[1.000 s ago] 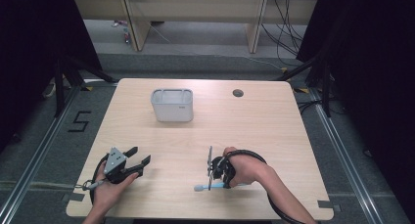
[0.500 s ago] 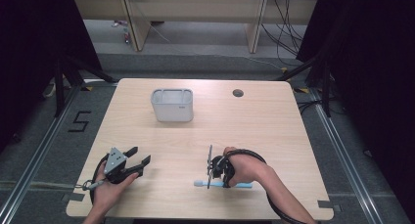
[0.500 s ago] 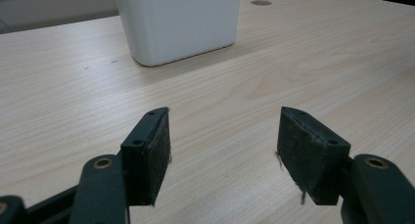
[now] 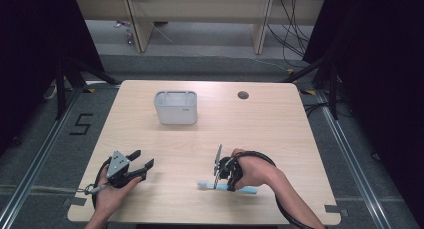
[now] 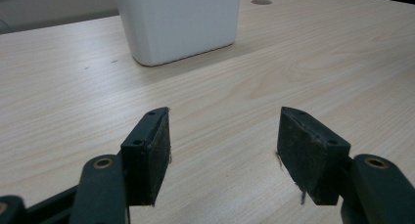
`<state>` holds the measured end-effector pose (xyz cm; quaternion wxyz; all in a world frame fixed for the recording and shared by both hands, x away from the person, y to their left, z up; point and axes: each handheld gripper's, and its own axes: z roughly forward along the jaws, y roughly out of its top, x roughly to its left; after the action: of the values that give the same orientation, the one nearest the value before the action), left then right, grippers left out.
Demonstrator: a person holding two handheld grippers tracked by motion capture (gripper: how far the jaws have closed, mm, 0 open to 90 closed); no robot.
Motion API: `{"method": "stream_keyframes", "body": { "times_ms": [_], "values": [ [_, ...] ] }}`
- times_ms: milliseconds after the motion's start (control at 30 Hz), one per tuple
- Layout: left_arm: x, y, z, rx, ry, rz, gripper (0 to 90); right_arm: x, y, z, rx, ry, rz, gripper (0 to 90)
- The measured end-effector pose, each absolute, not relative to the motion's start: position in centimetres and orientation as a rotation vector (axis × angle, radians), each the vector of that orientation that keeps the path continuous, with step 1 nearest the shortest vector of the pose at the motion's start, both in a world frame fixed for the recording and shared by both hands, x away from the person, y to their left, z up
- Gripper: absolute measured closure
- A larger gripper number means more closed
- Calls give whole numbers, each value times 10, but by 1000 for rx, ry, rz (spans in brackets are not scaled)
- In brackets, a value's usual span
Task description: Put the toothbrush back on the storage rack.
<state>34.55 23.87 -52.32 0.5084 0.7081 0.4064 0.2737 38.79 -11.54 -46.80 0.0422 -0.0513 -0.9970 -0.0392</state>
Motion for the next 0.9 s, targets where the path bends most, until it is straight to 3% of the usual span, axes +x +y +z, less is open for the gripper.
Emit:
{"method": "stream_keyframes", "body": {
  "times_ms": [900],
  "values": [
    [346, 239, -523, 1705, 979, 659, 366, 390, -139, -451, -358, -3076, -410, 787]
  ]
}}
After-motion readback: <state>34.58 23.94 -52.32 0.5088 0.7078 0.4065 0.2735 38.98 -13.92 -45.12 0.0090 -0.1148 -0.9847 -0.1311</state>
